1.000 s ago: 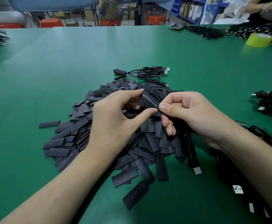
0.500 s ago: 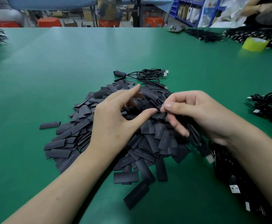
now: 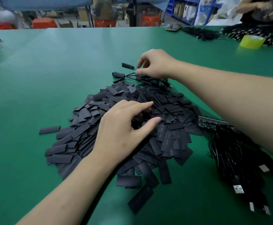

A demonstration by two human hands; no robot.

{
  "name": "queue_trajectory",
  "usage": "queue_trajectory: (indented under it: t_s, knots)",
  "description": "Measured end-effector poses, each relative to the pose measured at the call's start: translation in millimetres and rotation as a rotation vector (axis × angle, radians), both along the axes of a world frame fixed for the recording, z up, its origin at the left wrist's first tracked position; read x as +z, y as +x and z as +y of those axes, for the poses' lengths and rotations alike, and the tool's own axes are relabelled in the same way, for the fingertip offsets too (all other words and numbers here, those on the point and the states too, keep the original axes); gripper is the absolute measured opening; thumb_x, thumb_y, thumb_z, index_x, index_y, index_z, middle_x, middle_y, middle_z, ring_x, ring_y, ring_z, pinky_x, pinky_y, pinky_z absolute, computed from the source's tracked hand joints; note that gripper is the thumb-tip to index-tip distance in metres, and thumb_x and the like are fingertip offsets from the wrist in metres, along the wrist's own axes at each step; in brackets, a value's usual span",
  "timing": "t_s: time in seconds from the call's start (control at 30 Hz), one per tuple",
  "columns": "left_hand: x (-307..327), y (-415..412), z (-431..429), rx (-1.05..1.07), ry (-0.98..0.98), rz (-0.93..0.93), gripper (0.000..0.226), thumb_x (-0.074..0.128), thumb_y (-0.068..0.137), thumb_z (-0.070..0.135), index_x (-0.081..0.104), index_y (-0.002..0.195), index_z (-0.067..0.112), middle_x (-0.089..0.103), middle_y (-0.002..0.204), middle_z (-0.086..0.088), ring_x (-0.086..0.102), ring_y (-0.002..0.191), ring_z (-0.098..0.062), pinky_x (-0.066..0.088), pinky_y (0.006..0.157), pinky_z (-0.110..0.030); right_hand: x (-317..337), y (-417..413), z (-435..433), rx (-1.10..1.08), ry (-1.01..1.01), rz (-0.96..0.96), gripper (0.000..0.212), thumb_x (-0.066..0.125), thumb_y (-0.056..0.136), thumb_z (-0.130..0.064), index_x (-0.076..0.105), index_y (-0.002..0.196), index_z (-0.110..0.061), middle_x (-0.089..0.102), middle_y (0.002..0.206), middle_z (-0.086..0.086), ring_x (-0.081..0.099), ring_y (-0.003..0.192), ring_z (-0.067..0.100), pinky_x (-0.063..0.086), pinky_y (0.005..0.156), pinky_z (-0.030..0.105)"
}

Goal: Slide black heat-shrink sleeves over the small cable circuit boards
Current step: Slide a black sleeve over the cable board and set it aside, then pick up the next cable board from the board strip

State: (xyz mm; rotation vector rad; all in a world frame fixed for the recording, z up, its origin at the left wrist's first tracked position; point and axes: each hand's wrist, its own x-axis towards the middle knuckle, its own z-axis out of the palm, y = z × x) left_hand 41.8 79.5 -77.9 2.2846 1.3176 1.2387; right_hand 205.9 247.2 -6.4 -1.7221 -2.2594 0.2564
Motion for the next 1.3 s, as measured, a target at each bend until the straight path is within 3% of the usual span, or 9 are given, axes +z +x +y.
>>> queue_trajectory:
  t_s: [0.1,0.3,0.47,0.57,0.67,0.8,1.0,1.2,1.3]
  knots:
    - [-0.6,-0.9,1.2,-0.004,-0.005,0.005,0.039,0.070,0.089,0.048,0.075,0.121,0.026,0.073,0.102,0.016,0.064,0.096,-0.008,0.053,0.089,-0.033,-2.7,-2.2,-9.2,0.069,-0.046,0.019,0.049,0.063,0.098,-0.043,0.059,0.138,-0.015,0.060,0.141,0.004,0.054,0.130,0.019,0.039,0.107,0.026]
    - [-2.6,0.0,2.2,-0.018,-0.004,-0.003,0.034,0.069,0.090,0.046,0.078,0.115,0.025,0.074,0.101,0.015,0.065,0.096,-0.009,0.054,0.088,-0.036,5.2,60.8,-75.9,0.060,-0.060,-0.024,0.018,0.067,0.095,-0.035,0.073,0.104,-0.020,0.072,0.105,-0.003,0.066,0.101,0.017,0.050,0.097,0.036]
    - [-3.6,0.4,2.1,-0.027,0.007,0.009,0.031,0.067,0.092,0.044,0.079,0.112,0.024,0.074,0.099,0.014,0.066,0.094,-0.011,0.056,0.085,-0.039,6.4,114.9,-138.5,-0.095,-0.407,-0.276,0.034,0.072,0.082,-0.057,0.067,0.099,-0.028,0.071,0.099,-0.009,0.066,0.093,0.010,0.053,0.093,0.036]
    - [-4.0,0.9,1.2,-0.035,0.013,0.019,0.030,0.066,0.092,0.044,0.079,0.112,0.026,0.073,0.097,0.017,0.065,0.092,-0.010,0.056,0.084,-0.039,1.9,123.0,-157.4,-0.175,-0.430,-0.305,0.051,0.070,0.069,-0.073,0.061,0.099,-0.032,0.065,0.098,-0.013,0.062,0.093,0.006,0.051,0.087,0.031]
    - [-4.0,-0.1,0.5,-0.044,0.014,0.022,0.034,0.063,0.091,0.048,0.078,0.113,0.027,0.072,0.098,0.020,0.065,0.092,-0.007,0.056,0.084,-0.037,-5.7,123.1,-162.8,-0.178,-0.388,-0.327,0.048,0.071,0.070,-0.072,0.059,0.093,-0.031,0.065,0.096,-0.011,0.060,0.087,0.006,0.049,0.078,0.030]
    - [-4.3,-1.7,1.6,-0.071,-0.001,0.030,0.031,0.064,0.093,0.044,0.077,0.116,0.028,0.073,0.098,0.019,0.064,0.093,-0.006,0.055,0.085,-0.036,-2.2,136.6,-161.8,-0.125,-0.368,-0.071,0.054,0.079,0.058,-0.070,0.057,0.086,-0.029,0.064,0.078,-0.007,0.053,0.067,0.015,0.042,0.065,0.034]
    - [-2.0,0.0,0.0,-0.162,0.037,0.026,0.024,0.065,0.098,0.039,0.080,0.111,0.025,0.073,0.102,0.014,0.064,0.098,-0.006,0.053,0.088,-0.035,20.8,100.9,-159.7,0.185,-0.306,0.242,0.053,0.085,0.060,-0.065,0.058,0.085,-0.028,0.057,0.071,-0.011,0.048,0.065,0.007,0.036,0.059,0.024]
    - [1.2,-2.1,1.4,-0.178,-0.181,-0.178,0.010,0.073,0.090,0.038,0.081,0.090,0.031,0.074,0.079,0.014,0.065,0.073,-0.005,0.048,0.068,-0.022,-7.8,28.3,-164.0,0.260,-0.176,0.164,0.042,0.091,0.062,-0.046,0.056,0.081,-0.033,0.064,0.080,-0.009,0.052,0.066,0.000,0.041,0.061,0.017]
    - [-1.0,-4.4,4.4,-0.169,-0.269,-0.221,0.007,0.078,0.087,0.035,0.081,0.083,0.030,0.074,0.073,0.013,0.064,0.066,-0.007,0.048,0.062,-0.023,-15.4,29.4,-165.8,0.223,-0.175,0.287,0.040,0.085,0.061,-0.054,0.061,0.085,-0.031,0.069,0.079,-0.008,0.060,0.070,0.007,0.047,0.069,0.029]
